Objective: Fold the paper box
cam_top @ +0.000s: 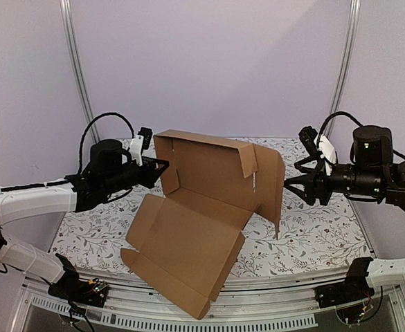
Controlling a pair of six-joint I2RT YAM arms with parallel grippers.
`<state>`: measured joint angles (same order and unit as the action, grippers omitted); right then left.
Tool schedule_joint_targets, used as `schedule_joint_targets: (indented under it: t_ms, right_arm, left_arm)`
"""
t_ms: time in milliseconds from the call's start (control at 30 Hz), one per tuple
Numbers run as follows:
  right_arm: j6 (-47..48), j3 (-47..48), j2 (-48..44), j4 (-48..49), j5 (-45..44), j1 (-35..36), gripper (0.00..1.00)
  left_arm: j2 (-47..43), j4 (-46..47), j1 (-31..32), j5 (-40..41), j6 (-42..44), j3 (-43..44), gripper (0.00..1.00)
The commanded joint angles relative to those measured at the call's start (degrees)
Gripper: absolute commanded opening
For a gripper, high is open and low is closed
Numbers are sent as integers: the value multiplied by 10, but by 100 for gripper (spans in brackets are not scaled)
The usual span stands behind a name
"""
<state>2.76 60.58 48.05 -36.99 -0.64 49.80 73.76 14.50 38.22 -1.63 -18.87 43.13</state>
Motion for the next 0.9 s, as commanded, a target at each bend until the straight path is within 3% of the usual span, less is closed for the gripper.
schedule_joint_targets:
  t_ms: [0, 167, 367, 600, 867]
  right_arm:
    - [15, -8, 12, 9, 61, -2, 66]
    - [9, -22, 22, 53, 203, -2, 65]
    - [-16, -32, 45, 95, 286, -1, 63]
    - [-55, -38, 69, 146, 283, -1, 63]
    - [-60, -25, 100, 163, 204, 28, 63]
  left_arm:
    - [-16, 9, -7, -76, 22, -8, 0]
    - [-18, 6, -7, -76, 14, -8, 0]
    - [-9, 10, -7, -61, 3, -4, 0]
    - [-3, 9, -7, -44, -6, 2, 0]
    - [-3, -4, -6, 2, -13, 8, 0]
